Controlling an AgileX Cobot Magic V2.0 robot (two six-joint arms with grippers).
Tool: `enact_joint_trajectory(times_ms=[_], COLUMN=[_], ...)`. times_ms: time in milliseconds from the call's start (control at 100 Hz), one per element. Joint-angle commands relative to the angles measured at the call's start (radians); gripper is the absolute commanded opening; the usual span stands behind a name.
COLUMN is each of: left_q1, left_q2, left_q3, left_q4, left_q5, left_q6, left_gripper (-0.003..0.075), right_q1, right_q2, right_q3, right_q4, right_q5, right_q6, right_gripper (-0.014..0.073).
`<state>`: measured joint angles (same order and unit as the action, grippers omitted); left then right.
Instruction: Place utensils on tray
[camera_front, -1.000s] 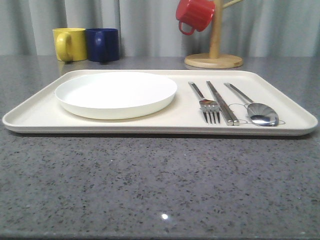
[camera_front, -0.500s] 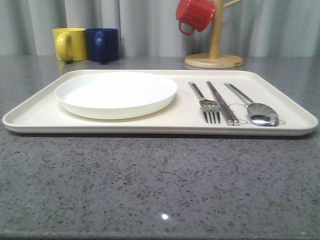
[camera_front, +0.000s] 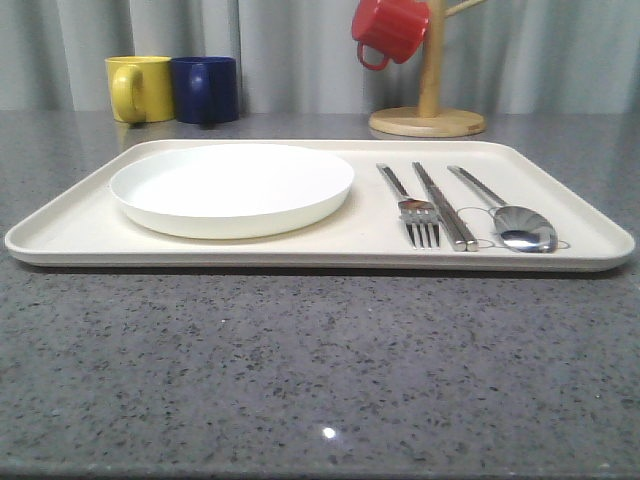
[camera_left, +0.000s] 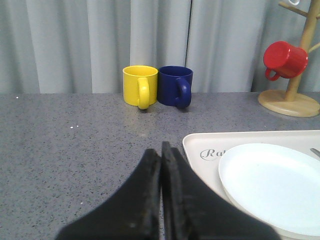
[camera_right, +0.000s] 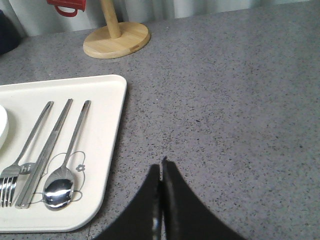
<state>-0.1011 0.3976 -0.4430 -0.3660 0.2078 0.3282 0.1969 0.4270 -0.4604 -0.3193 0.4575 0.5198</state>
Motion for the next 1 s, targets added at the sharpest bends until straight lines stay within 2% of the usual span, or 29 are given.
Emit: enact_joint_trajectory(times_ms=[0, 120, 340, 410, 550, 880, 990], left_q1=[0.003, 0.003, 0.003, 0.003, 0.003, 0.003, 0.003], left_q2=[0.006, 0.006, 0.006, 0.006, 0.006, 0.006, 0.006], left_q3=[-0.027, -0.027, -0.027, -0.027, -0.027, -0.027, -0.027], left_q4=[-0.008, -0.008, -0.008, -0.008, -0.008, -0.008, -0.008], left_q5=[-0.078, -0.078, -0.078, -0.078, -0.078, -0.078, -0.078], left_q6=[-0.006, -0.006, -0.006, -0.006, -0.006, -0.006, -0.006], left_gripper=[-0.0018, -0.0018, -0.0018, -0.0018, -0.0018, -0.0018, -0.0018], right_q1=[-0.006, -0.008, -0.070, -0.100, -0.128, -0.128, -0.133], right_q2=[0.001, -0.013, -0.101, -0.134, -0.218, -0.462, -0.457], right_q3=[-0.023, -0.009, 0.073, 0.111, 0.182, 0.331, 0.377], right_q4=[-0.025, 0.015, 0.286, 0.341, 0.351, 0.345, 0.341], right_q5=[-0.085, -0.139, -0.274, -0.326, -0.382, -0.385, -0.427], right_q6=[-0.024, -0.118, -0.412, -0.464, -0.469, -0.469, -0.468], right_gripper=[-0.0068, -0.0068, -0.0068, -0.0068, -0.0068, -0.0068, -0.0068])
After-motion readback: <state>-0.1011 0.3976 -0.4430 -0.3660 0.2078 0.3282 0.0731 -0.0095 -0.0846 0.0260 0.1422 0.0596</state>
